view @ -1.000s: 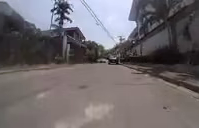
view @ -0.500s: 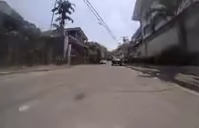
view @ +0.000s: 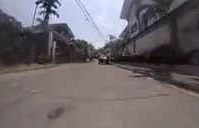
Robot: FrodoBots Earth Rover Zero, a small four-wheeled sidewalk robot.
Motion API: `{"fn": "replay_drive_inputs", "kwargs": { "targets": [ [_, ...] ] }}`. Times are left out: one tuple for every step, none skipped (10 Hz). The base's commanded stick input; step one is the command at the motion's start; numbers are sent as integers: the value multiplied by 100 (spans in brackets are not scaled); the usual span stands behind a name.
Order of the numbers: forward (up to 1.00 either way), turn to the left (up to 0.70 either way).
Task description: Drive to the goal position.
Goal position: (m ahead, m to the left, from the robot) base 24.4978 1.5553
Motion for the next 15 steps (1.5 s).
{"fn": "replay_drive_inputs", "kwargs": {
  "targets": [
    [100, 0],
    [100, 0],
    [100, 0],
    [100, 0],
    [100, 0],
    [100, 0],
    [100, 0],
    [100, 0],
    [100, 0],
    [100, 0],
    [100, 0],
    [100, 0],
    [100, 0],
    [100, 0],
    [100, 0]
  ]
}}
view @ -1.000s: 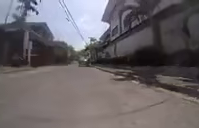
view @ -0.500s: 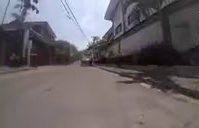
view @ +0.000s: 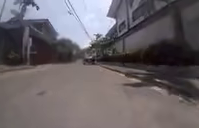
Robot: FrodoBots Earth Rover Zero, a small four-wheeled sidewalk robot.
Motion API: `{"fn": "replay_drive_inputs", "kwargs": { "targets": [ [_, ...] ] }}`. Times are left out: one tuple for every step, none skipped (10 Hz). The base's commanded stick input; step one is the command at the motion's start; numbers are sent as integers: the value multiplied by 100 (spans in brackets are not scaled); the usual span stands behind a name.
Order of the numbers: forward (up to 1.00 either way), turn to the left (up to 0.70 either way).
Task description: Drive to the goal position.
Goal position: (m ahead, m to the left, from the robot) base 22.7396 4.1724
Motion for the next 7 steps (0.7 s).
{"fn": "replay_drive_inputs", "kwargs": {
  "targets": [
    [100, 0],
    [100, 0],
    [100, 0],
    [100, 0],
    [100, 0],
    [100, 0],
    [100, 0]
  ]
}}
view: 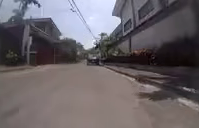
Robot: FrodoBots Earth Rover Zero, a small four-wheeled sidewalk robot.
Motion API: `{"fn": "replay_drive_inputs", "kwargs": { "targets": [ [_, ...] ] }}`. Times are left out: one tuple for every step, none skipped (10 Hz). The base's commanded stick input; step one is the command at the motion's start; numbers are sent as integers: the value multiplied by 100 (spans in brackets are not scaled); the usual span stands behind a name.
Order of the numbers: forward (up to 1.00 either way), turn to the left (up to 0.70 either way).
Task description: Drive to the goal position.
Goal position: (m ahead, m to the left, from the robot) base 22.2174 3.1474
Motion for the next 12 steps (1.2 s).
{"fn": "replay_drive_inputs", "kwargs": {
  "targets": [
    [100, 0],
    [100, 0],
    [100, 0],
    [100, 0],
    [100, 0],
    [100, 0],
    [100, 0],
    [100, 0],
    [100, 0],
    [100, 0],
    [100, 0],
    [100, 0]
  ]
}}
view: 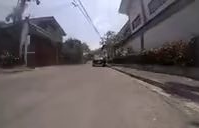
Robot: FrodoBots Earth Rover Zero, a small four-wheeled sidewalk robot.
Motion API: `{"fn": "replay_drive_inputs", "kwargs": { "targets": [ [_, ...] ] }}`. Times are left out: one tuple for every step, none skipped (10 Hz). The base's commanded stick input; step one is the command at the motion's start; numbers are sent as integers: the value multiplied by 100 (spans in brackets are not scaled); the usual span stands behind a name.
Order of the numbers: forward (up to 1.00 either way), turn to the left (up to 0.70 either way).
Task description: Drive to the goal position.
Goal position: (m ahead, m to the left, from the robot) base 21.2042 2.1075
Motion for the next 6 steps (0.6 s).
{"fn": "replay_drive_inputs", "kwargs": {
  "targets": [
    [100, 0],
    [100, 0],
    [100, 0],
    [100, 0],
    [100, 0],
    [100, 0]
  ]
}}
